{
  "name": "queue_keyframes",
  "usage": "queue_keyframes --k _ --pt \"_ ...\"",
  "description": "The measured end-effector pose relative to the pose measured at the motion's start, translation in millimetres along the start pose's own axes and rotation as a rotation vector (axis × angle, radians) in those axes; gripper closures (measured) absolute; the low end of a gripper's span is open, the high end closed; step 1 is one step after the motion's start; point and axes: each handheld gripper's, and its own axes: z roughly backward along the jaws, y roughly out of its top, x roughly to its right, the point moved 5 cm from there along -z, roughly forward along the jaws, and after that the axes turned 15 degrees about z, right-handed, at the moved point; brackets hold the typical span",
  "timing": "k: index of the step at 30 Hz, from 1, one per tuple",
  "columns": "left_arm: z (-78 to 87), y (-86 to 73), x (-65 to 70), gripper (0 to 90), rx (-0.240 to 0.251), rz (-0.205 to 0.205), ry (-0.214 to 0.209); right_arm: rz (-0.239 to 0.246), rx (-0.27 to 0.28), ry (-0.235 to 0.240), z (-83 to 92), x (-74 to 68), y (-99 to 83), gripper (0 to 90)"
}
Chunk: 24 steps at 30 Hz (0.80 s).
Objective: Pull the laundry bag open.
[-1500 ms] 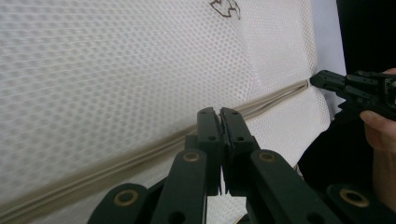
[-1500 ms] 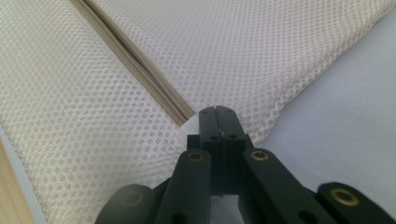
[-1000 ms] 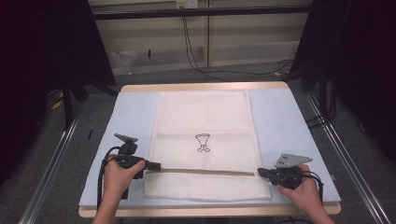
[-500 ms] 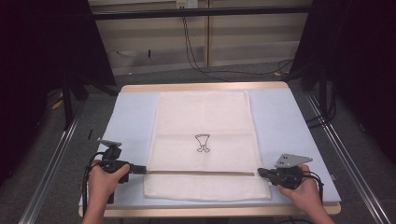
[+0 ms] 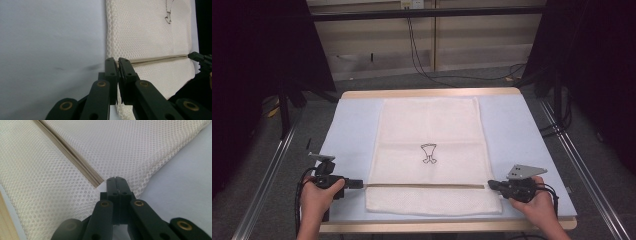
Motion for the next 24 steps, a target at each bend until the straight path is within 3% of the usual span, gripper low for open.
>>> queue_keyframes --k 3,6,7,8,9,10,11,12,13,14,15,16,19,23,24 --pt "0.1 -0.1 0.4 86.5 0.002 -0.005 0.003 -0.004 0.000 0.000 0.0 0.1 0.0 90.0" --pt "2.0 1.5 2.6 85.5 0.029 -0.019 -0.020 -0.011 0.015 -0.011 2.4 0.4 0.2 90.0" --pt "6.9 3.8 2.9 84.8 0.071 -0.032 -0.011 -0.013 0.023 -0.024 4.9 2.1 1.1 90.0" --pt "6.9 3.8 2.9 77.8 0.071 -0.032 -0.011 -0.013 0.023 -0.024 4.9 2.1 1.1 90.0" --pt "9.5 5.5 2.5 77.8 0.092 -0.041 -0.011 -0.015 0.046 -0.031 8.5 4.9 2.2 89.0" --pt "12.0 7.5 2.6 60.8 0.125 -0.055 -0.019 -0.019 0.126 -0.068 15.7 12.9 5.7 58.7" --pt "13.3 9.0 3.2 60.8 0.158 -0.061 -0.020 -0.019 0.126 -0.068 15.7 12.9 5.7 58.7" --pt "14.5 9.9 3.0 56.3 0.169 -0.087 -0.014 -0.019 0.154 -0.097 18.3 17.7 6.2 56.2" --pt "15.2 13.4 3.3 46.0 0.247 -0.161 0.006 -0.031 0.171 -0.134 23.2 23.5 4.4 52.4" --pt "15.2 13.4 3.3 38.7 0.247 -0.161 0.006 -0.031 0.171 -0.134 23.2 23.5 4.4 52.4" --pt "14.9 15.3 3.7 38.7 0.286 -0.196 0.025 -0.020 0.176 -0.151 24.2 26.3 3.3 45.7" --pt "14.5 16.8 4.5 34.0 0.311 -0.197 0.038 -0.020 0.178 -0.178 24.2 28.8 2.5 41.3" --pt "14.2 19.9 3.6 26.6 0.357 -0.252 0.095 -0.048 0.160 -0.207 24.5 34.7 -1.9 33.9" --pt "10.8 21.7 2.3 25.6 0.366 -0.250 0.113 -0.061 0.155 -0.218 24.7 38.4 -4.0 29.1" --pt "10.7 22.3 1.2 23.2 0.360 -0.267 0.128 -0.065 0.152 -0.221 24.7 39.1 -4.4 28.9"
